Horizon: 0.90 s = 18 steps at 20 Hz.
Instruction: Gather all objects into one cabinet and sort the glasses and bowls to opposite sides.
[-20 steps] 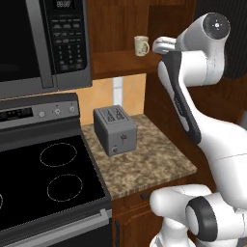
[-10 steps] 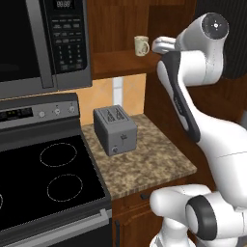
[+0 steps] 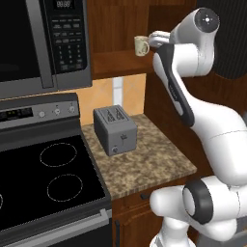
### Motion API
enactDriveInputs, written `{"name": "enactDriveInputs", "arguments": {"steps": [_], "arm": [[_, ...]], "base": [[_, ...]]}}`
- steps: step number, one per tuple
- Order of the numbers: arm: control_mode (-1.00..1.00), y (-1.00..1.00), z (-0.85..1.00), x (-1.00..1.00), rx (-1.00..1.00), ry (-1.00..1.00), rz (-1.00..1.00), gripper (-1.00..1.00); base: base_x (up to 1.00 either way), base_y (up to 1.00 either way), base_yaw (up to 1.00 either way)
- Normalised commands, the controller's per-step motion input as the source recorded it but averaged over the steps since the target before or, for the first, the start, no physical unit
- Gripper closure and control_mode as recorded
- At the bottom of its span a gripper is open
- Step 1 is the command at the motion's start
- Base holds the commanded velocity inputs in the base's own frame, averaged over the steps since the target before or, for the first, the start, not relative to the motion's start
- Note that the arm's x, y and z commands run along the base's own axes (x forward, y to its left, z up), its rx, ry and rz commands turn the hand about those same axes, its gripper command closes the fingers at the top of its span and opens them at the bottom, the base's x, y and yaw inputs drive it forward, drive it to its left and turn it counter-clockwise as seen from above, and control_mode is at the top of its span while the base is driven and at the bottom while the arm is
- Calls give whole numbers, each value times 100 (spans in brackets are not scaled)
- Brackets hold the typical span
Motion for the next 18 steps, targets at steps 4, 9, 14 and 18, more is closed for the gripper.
{"name": "enactDriveInputs", "arguments": {"steps": [4, 9, 14, 18], "arm": [[-100, 0, -3, 22, -3, 2, 8, -100], [-100, 0, -25, 0, -7, -6, 16, -100], [-100, 0, -10, 0, -2, -19, 13, -100], [-100, 0, -2, 0, 0, -22, 7, -100]], "base": [[0, 0, 0], [0, 0, 0], [0, 0, 0], [0, 0, 0]]}}
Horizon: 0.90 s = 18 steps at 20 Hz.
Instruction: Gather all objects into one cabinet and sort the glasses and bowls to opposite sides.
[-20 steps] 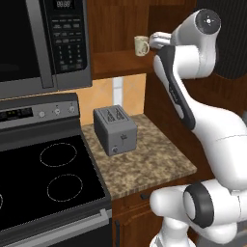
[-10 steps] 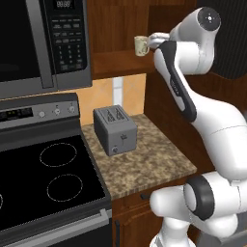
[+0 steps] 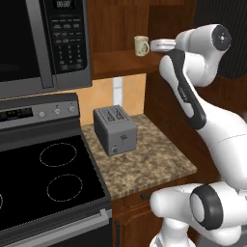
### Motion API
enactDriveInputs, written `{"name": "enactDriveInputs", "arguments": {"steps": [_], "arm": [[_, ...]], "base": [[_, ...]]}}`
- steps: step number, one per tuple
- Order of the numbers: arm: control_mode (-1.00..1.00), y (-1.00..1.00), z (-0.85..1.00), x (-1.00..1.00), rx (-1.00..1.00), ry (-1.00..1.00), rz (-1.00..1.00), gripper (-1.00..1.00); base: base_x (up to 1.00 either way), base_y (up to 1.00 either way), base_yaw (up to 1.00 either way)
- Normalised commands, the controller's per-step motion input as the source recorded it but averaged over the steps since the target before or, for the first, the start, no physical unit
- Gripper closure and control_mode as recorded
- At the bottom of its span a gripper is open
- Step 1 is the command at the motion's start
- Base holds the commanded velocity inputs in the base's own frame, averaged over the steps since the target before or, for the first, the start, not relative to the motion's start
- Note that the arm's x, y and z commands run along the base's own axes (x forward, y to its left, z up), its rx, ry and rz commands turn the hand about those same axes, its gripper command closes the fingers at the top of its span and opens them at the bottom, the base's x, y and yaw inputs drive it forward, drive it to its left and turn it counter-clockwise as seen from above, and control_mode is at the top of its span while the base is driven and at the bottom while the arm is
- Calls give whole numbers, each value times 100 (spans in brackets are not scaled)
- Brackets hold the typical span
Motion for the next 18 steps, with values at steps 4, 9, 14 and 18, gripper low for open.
{"name": "enactDriveInputs", "arguments": {"steps": [4, 9, 14, 18], "arm": [[-100, 0, -1, 0, 0, -15, 0, -100], [-100, 0, 0, 12, 0, -5, 0, -100], [-100, 0, 0, 12, 0, 0, 0, -100], [-100, 0, 0, 12, 0, 0, 0, -100]], "base": [[0, 0, 0], [0, 0, 0], [0, 0, 0], [0, 0, 0]]}}
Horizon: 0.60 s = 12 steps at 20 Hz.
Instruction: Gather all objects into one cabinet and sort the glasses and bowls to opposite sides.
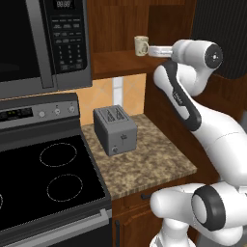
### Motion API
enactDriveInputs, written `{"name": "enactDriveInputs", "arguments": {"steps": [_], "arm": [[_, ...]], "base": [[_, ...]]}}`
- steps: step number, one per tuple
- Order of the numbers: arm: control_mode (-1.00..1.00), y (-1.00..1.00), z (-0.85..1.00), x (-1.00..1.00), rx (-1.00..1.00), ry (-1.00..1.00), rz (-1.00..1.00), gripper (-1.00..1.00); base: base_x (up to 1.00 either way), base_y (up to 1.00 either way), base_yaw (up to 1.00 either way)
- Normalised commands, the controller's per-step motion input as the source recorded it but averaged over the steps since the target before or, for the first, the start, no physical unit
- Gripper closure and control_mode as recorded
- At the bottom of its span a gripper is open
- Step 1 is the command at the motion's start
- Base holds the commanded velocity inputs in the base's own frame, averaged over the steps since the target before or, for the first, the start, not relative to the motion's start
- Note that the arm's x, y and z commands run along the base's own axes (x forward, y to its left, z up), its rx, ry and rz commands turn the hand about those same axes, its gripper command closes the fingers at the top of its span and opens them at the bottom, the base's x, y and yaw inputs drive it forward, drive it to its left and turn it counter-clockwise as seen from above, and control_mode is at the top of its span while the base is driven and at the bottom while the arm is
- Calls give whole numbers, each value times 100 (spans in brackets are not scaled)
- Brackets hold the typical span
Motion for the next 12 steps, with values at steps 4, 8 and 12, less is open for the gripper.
{"name": "enactDriveInputs", "arguments": {"steps": [4, 8, 12], "arm": [[-100, 0, 0, 13, 0, 0, 0, -100], [-100, 0, 0, 13, 0, 0, 0, -100], [-100, 0, 0, 18, 0, 0, 0, -100]], "base": [[0, 0, 0], [0, 0, 0], [0, 0, 0]]}}
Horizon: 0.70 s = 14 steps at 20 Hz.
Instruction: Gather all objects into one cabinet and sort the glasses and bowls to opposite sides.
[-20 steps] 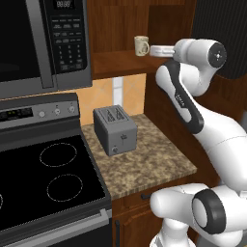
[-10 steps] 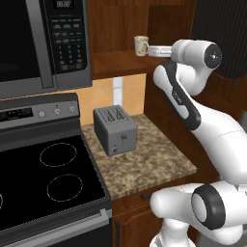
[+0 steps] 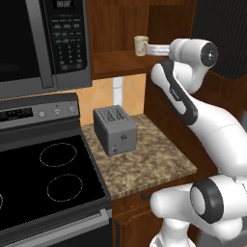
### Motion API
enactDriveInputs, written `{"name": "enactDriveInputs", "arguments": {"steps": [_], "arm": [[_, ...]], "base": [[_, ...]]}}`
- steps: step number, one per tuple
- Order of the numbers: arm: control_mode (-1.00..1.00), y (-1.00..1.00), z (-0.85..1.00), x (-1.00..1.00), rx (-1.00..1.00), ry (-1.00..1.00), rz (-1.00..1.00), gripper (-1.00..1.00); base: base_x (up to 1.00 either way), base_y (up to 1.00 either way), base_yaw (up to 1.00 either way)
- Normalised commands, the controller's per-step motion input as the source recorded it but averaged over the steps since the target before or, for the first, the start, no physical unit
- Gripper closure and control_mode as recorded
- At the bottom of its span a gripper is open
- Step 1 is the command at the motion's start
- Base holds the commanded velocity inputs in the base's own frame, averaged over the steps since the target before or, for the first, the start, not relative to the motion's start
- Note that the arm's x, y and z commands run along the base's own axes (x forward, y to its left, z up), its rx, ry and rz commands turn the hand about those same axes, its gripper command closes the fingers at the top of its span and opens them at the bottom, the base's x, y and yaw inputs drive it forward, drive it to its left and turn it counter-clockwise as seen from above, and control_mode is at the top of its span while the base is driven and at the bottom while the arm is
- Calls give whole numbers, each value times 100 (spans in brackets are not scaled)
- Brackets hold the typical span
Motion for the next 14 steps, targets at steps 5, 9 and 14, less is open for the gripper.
{"name": "enactDriveInputs", "arguments": {"steps": [5, 9, 14], "arm": [[-100, 0, 0, 25, 0, 0, -1, -100], [-100, 0, 0, 37, 0, 0, -2, -100], [-100, 0, 1, 40, 0, 1, -3, -100]], "base": [[0, 0, 0], [0, 0, 0], [0, 0, 0]]}}
